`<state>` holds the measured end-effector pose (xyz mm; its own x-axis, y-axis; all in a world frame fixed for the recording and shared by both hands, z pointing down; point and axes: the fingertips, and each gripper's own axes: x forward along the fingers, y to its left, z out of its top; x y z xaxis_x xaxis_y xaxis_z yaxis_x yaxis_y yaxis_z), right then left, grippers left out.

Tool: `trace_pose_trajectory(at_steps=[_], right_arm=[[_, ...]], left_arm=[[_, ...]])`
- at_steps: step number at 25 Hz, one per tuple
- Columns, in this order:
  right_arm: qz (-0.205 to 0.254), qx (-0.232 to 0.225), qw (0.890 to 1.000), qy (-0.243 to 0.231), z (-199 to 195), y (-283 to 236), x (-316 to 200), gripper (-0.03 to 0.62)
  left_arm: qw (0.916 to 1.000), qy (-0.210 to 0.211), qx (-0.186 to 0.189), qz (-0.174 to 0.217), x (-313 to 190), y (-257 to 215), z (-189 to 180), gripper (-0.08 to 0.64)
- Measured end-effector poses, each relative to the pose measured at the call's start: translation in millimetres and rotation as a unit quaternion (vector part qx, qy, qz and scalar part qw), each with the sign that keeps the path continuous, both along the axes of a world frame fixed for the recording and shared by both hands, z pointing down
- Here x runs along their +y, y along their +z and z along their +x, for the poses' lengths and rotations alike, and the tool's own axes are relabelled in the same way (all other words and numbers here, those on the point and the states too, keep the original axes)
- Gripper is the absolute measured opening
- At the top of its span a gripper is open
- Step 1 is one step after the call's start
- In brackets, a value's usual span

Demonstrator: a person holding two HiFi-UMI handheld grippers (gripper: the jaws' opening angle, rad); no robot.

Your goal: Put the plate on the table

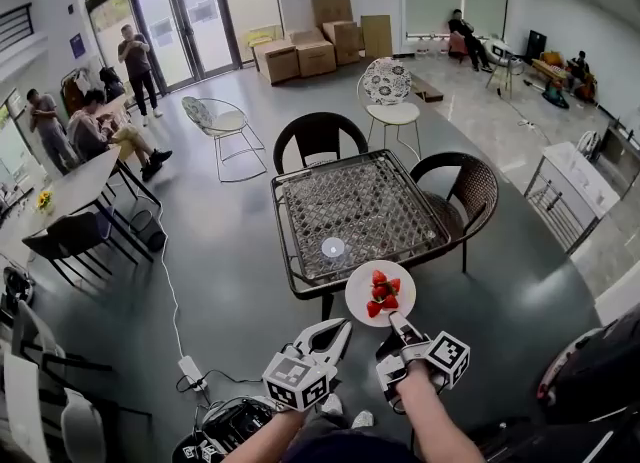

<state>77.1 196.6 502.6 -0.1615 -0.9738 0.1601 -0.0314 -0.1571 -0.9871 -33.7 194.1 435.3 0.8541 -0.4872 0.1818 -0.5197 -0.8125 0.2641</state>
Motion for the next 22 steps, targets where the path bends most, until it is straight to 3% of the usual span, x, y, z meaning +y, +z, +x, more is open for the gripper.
trace_pose_trajectory(at_steps=[22], right_arm=[[0.003, 0.002, 1.0, -0.003, 19.5, 9.6, -25.6, 0.012]], left_arm=[[0.9999, -0.011, -0.005, -0.007, -27.2, 13.9, 11.0, 0.006]])
